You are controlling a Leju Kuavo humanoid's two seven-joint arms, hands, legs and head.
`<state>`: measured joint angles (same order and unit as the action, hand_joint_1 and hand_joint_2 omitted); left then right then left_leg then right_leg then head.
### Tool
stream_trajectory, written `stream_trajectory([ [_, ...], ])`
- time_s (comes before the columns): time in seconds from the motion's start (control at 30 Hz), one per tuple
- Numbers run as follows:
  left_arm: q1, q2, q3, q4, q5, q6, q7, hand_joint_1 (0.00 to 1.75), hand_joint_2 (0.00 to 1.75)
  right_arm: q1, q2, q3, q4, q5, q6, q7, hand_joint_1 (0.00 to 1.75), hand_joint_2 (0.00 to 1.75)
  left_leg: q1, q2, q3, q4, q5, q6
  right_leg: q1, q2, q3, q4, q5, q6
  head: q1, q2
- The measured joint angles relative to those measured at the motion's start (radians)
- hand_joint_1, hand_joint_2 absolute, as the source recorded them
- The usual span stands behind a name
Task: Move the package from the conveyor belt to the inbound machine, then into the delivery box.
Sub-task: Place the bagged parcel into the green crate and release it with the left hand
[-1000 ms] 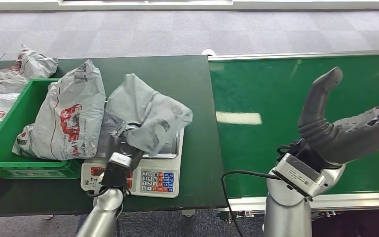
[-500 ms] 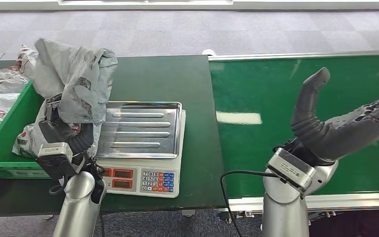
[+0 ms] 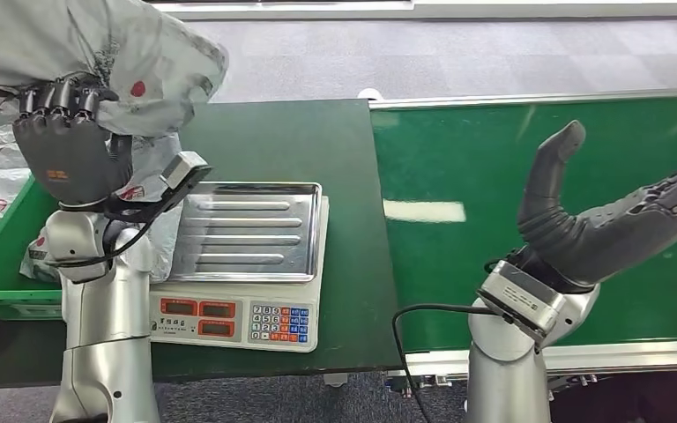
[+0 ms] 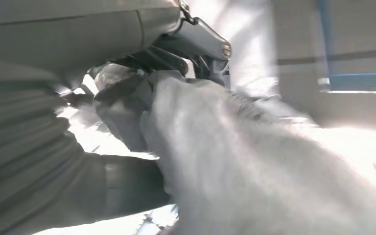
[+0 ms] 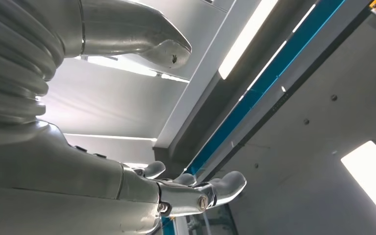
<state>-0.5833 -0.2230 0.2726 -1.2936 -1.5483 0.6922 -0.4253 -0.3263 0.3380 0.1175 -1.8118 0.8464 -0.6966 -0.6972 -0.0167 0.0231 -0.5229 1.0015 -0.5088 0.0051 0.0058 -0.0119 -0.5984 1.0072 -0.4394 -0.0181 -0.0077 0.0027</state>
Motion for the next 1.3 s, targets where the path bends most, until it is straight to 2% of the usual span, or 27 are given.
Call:
stream_trajectory([
  [0.3, -0.054, 0.031, 0.017, 0.089, -0.004, 0.001, 0.044, 1.75, 1.75, 0.000, 0.000, 0.000, 0.004, 0.000, 0.000, 0.001, 0.00, 1.75, 0.001, -0.002, -0.001, 0.000, 0.001, -0.001, 0.000, -0.001, -0.001, 0.000, 0.000, 0.000, 0.000, 0.000],
  [0.37, -0.065, 0.060, -0.022, 0.125, -0.003, 0.001, 0.172, 1.75, 1.75, -0.001, 0.000, 0.000, 0.004, 0.009, 0.000, 0.015, 0.00, 1.75, 0.000, -0.002, -0.001, 0.000, 0.001, -0.001, 0.000, -0.001, -0.001, 0.000, 0.000, 0.000, 0.000, 0.000],
  [0.43, -0.085, 0.105, -0.103, 0.196, -0.002, 0.001, 0.355, 1.75, 1.75, -0.001, 0.000, 0.000, 0.004, 0.019, 0.000, 0.027, 0.00, 1.75, 0.000, -0.002, -0.001, 0.000, 0.001, -0.001, 0.000, -0.001, -0.001, 0.000, 0.000, 0.000, 0.000, 0.000],
  [0.47, -0.095, 0.124, -0.142, 0.235, -0.001, 0.001, 0.414, 1.75, 1.75, -0.001, 0.000, 0.000, 0.004, 0.019, 0.000, 0.027, 0.00, 1.75, 0.000, -0.002, -0.001, 0.000, 0.001, -0.001, 0.000, -0.001, -0.001, 0.000, 0.000, 0.000, 0.000, 0.000],
  [0.57, -0.125, 0.161, -0.212, 0.358, -0.002, 0.001, 0.479, 1.75, 1.75, 0.000, 0.000, 0.000, 0.004, 0.015, 0.000, 0.017, 0.00, 1.75, 0.000, -0.002, -0.001, 0.000, 0.002, -0.001, 0.000, -0.001, -0.001, 0.000, 0.000, -0.001, 0.000, 0.000],
  [0.67, -0.162, 0.185, -0.248, 0.495, -0.003, 0.001, 0.535, 1.75, 1.75, 0.001, 0.000, 0.000, 0.003, 0.015, 0.000, 0.017, 0.00, 1.75, 0.000, 0.001, -0.001, 0.000, 0.002, -0.001, 0.000, 0.001, -0.001, 0.000, 0.001, -0.002, 0.000, 0.000],
  [0.83, -0.232, 0.229, -0.257, 0.737, 0.013, -0.028, 0.689, 1.75, 1.75, 0.002, 0.000, 0.000, 0.002, 0.026, 0.000, 0.030, 0.00, 1.75, 0.000, 0.002, -0.001, 0.000, 0.002, -0.001, 0.001, 0.002, -0.002, 0.000, 0.001, -0.002, 0.000, 0.000],
  [0.97, -0.252, 0.267, -0.232, 0.850, 0.067, -0.100, 0.817, 1.75, 1.75, 0.003, 0.000, 0.000, -0.001, 0.047, 0.000, 0.051, 0.00, 1.75, 0.001, 0.002, -0.001, 0.000, 0.002, -0.001, 0.001, 0.002, -0.003, 0.001, 0.001, -0.002, 0.000, 0.000],
  [1.1, -0.252, 0.297, -0.181, 0.904, 0.121, -0.109, 0.830, 1.75, 1.75, 0.005, 0.000, 0.000, -0.015, 0.072, 0.000, 0.077, 0.00, 1.75, 0.001, 0.001, -0.002, 0.000, 0.002, -0.002, 0.002, 0.002, -0.003, 0.001, 0.001, -0.002, 0.000, 0.000],
  [1.3, -0.251, 0.312, -0.122, 0.934, 0.175, -0.089, 0.826, 1.75, 1.75, 0.006, 0.000, 0.000, -0.022, 0.106, 0.000, 0.104, 0.00, 1.75, 0.001, 0.001, -0.002, 0.000, 0.002, -0.002, 0.001, 0.001, -0.002, 0.001, 0.001, -0.002, 0.000, 0.000],
])
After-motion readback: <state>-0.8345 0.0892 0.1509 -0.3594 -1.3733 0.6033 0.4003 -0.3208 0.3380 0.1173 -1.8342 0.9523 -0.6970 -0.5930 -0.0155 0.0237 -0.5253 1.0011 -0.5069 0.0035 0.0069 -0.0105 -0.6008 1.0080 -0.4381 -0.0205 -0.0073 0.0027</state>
